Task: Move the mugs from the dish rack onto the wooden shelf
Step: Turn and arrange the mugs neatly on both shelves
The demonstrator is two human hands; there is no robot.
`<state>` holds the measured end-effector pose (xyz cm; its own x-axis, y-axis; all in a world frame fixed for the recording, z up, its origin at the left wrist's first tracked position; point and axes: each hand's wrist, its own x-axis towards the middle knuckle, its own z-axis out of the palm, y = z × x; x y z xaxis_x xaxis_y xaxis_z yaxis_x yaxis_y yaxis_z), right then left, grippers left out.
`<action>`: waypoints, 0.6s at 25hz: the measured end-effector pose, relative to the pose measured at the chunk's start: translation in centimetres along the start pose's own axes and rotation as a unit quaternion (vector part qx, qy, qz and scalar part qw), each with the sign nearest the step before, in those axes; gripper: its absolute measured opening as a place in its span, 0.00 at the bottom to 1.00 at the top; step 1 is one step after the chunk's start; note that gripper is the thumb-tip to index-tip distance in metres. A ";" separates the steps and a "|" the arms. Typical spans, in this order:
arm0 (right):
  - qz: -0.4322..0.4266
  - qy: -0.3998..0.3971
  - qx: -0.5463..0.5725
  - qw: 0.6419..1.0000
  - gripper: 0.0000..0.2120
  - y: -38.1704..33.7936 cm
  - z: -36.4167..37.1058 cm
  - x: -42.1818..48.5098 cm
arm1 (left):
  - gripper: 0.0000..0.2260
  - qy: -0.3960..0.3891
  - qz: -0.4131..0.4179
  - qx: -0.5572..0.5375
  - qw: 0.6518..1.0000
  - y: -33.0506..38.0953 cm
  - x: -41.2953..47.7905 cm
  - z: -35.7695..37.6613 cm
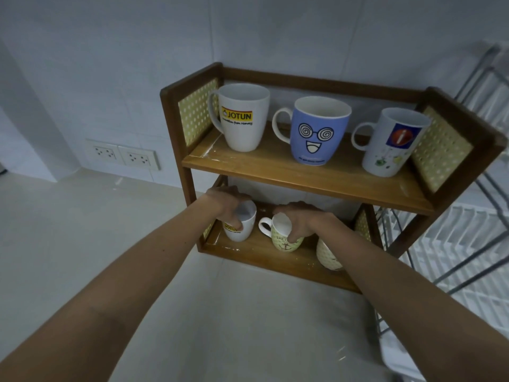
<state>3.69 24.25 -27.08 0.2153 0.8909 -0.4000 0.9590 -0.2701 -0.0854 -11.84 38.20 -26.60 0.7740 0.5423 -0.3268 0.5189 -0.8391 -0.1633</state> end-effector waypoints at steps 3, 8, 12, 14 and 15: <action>-0.018 0.019 -0.015 1.000 0.39 0.2 0.5 0.5 | 0.40 0.000 -0.010 -0.005 1.000 0.3 -0.1 0.2; -0.045 0.020 0.020 0.999 0.41 0.3 1.4 0.6 | 0.39 0.012 -0.023 -0.034 0.999 0.5 -0.5 0.9; 0.001 0.001 0.081 0.997 0.42 0.5 0.4 -0.7 | 0.41 -0.005 -0.030 -0.012 0.999 0.8 -0.4 0.8; 0.110 0.031 0.032 0.993 0.32 1.6 -0.6 -1.5 | 0.42 0.021 -0.006 -0.020 1.000 1.6 0.0 0.5; 0.186 0.044 -0.021 0.981 0.28 2.3 -0.8 -2.2 | 0.42 0.044 0.016 -0.030 0.998 2.2 0.2 0.4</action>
<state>5.52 21.94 -25.68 0.5647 0.7623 -0.3162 0.8177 -0.5685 0.0898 -10.63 36.42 -27.41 0.8178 0.5198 -0.2471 0.5126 -0.8530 -0.0981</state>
